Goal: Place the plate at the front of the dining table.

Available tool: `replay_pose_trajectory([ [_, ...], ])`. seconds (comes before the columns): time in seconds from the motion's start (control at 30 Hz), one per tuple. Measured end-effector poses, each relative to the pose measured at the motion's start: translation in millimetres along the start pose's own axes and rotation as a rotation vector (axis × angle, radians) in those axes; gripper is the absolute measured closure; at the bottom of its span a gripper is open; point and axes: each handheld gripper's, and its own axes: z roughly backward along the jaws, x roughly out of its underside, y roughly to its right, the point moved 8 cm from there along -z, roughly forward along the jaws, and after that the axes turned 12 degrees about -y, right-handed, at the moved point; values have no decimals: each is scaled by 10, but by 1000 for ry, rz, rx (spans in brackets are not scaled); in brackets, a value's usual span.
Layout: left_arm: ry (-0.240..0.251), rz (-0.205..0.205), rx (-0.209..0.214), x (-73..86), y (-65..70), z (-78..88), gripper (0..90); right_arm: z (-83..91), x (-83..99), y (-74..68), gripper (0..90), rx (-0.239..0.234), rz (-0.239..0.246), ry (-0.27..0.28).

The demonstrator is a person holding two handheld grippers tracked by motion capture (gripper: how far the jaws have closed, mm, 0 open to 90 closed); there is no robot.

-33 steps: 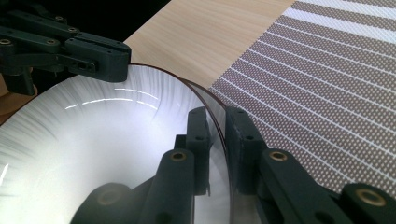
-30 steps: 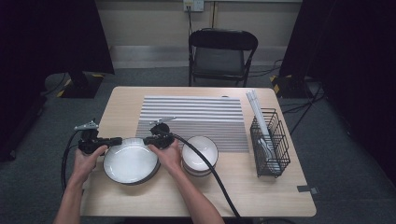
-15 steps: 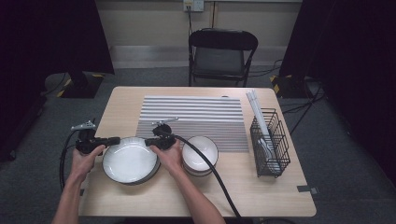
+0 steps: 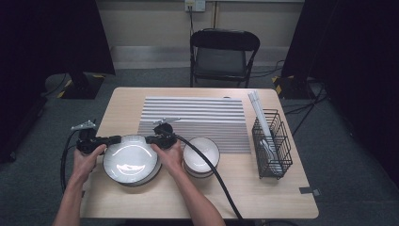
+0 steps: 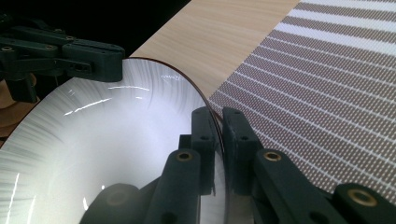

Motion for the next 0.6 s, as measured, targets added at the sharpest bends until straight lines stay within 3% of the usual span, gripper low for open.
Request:
replay_pose_trajectory([
  [0.4, -26, 43, 10, 83, -28, 13, 847, 3, -23, 34, 850, -1, 6, 7],
  [0.6, -14, 32, -31, 13, -22, -8, 850, 17, -39, 49, 847, 14, -5, 16],
])
